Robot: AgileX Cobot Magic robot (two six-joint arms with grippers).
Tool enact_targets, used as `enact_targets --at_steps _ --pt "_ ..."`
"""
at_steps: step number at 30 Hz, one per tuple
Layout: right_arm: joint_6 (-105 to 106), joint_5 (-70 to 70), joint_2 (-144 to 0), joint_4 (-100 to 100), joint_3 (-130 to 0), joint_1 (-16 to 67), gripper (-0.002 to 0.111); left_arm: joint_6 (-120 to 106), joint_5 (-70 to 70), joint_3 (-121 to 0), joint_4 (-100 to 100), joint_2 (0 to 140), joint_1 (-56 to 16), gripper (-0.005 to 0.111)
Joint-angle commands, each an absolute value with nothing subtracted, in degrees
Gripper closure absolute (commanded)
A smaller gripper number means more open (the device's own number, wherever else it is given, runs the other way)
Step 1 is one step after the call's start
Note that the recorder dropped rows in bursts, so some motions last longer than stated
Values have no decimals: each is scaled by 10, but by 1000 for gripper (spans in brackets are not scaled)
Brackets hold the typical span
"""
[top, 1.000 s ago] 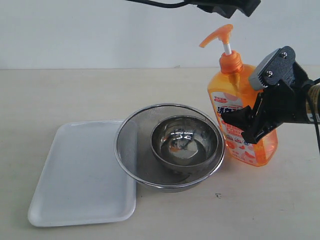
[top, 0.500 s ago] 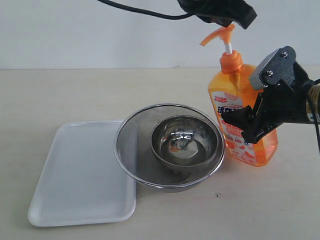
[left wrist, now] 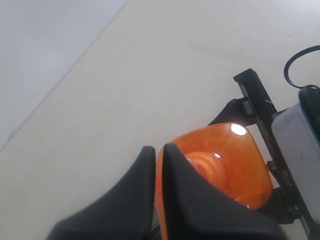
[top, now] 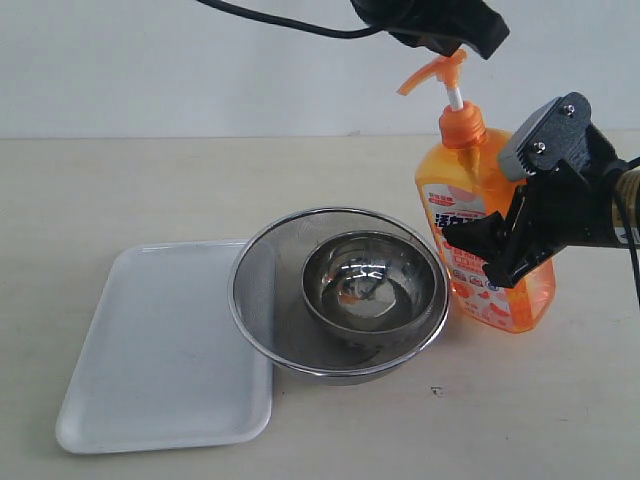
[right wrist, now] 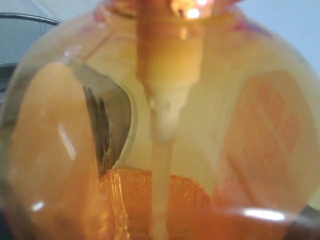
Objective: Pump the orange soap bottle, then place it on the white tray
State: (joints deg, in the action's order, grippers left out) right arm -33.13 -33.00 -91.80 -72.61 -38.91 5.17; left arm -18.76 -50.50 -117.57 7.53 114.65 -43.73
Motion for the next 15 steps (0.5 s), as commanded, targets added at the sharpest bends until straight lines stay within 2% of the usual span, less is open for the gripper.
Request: enact_targets --at_steps 1,15 --pt "-331 -324 -919 -740 -383 52 108 -179 -534 -1173 79 1154 -439 102" --pt "-331 -324 -919 -740 -383 52 108 -176 -559 -1173 101 1172 -439 102"
